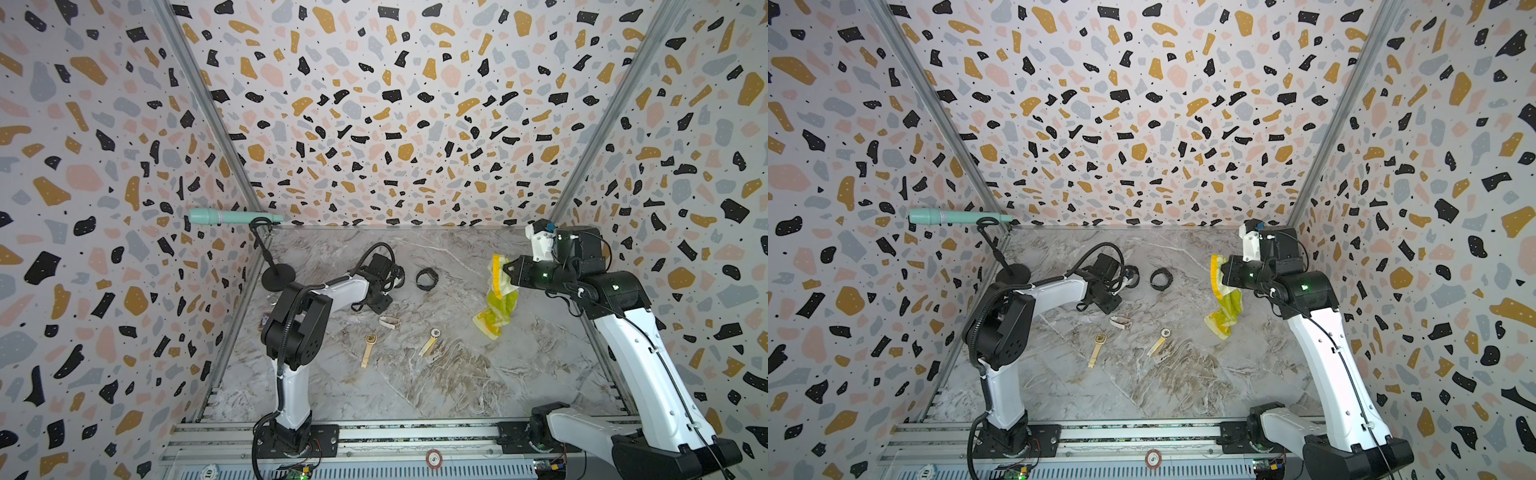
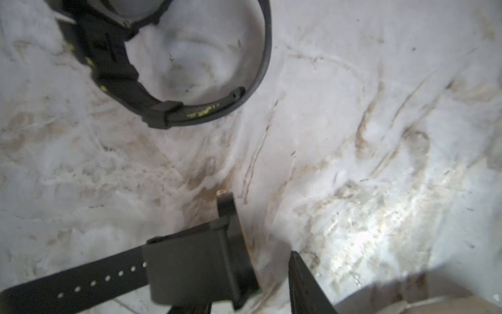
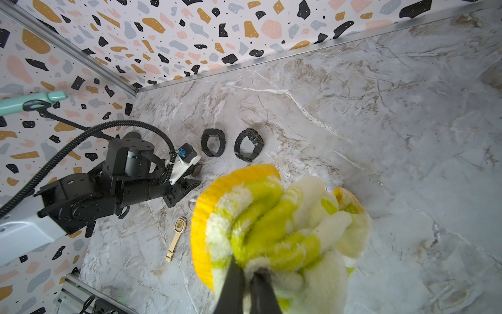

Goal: Wipe the watch dial
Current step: Adjust the watch at the center of the board.

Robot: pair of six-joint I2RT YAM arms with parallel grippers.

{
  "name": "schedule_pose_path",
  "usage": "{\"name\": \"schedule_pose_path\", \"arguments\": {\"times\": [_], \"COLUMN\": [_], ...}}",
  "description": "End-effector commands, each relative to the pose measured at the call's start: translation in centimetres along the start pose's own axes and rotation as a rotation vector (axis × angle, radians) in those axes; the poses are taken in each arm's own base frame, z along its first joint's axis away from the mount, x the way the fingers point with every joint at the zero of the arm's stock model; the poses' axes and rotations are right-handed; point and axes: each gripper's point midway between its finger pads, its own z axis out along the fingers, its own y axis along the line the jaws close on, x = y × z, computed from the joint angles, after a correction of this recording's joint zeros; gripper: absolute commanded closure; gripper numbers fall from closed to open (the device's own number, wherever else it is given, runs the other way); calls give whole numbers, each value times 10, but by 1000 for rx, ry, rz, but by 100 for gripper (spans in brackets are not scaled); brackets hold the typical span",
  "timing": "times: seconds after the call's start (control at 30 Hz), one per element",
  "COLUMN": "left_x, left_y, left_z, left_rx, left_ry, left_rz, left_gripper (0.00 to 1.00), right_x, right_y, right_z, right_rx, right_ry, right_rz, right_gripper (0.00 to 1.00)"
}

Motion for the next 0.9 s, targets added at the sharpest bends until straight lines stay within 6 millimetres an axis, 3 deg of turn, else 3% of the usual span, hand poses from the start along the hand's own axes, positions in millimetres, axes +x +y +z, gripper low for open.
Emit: {"name": "schedule_pose_path", "arguments": {"times": [0.0,0.3,0.67,0.87], "left_x": [-9,-31,-33,-61], "left_y": [5,10,32,36], "left_z": [-9,-28,-29,-40], "left_rx": [-13,31,193,334], "left_ry": [-22,-106,-176,-305], "left_rz": [4,-82,-424,-589], "left_gripper": [56,54,52,52], "right_x": [-6,-4,2,3], "right_y": [5,4,0,-2], "right_z": [-16,-15,-14,-15], "right_rx": [-5,-10,1,9], "right_ry": [-41,-43,-51,-56], "right_rz": [-5,-2,1,-1], "right_gripper": [100,100,100,100]}}
